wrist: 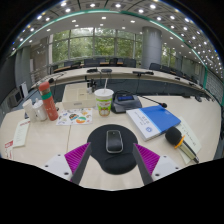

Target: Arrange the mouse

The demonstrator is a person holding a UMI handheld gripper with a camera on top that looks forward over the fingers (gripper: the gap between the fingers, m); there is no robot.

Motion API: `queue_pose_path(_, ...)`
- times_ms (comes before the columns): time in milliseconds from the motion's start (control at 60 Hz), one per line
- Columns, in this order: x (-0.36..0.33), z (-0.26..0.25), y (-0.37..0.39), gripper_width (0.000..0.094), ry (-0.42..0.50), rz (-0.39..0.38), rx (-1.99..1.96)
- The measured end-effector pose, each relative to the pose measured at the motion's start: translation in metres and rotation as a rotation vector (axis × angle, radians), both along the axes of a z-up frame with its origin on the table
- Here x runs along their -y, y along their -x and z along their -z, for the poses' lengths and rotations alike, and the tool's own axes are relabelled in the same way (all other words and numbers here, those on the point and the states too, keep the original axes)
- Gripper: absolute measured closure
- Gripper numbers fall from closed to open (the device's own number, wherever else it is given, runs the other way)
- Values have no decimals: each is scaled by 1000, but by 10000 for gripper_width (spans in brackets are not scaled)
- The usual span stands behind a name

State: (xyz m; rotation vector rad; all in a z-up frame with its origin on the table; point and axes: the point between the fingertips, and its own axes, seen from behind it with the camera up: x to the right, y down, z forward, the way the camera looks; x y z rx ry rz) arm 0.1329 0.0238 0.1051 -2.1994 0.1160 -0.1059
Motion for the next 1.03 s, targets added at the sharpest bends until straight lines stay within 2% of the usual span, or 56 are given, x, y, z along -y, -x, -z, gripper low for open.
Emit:
queue_pose_path(233,131,-67,31,82,-41,27,50)
queue_pose_path(533,266,-116,70,81,-81,-6,63)
queue_pose_path(750,299,-133,75,79,-109,-2,71)
queue_pose_path(1033,307,-146,70,85,-133,10,67)
